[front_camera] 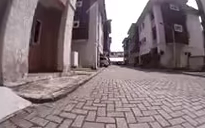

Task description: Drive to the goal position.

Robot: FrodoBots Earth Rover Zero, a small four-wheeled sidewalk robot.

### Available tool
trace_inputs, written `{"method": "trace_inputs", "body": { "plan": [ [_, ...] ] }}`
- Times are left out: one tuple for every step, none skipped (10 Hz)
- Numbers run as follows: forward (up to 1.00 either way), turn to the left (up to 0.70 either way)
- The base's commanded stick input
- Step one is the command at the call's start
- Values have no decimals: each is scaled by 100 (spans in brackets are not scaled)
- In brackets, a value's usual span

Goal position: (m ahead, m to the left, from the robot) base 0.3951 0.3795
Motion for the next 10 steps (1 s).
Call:
{"method": "trace_inputs", "body": {
  "plan": [
    [50,0],
    [50,0],
    [50,0],
    [50,0],
    [50,0],
    [50,0],
    [50,-10],
    [50,-23],
    [50,-35],
    [50,-48]
  ]
}}
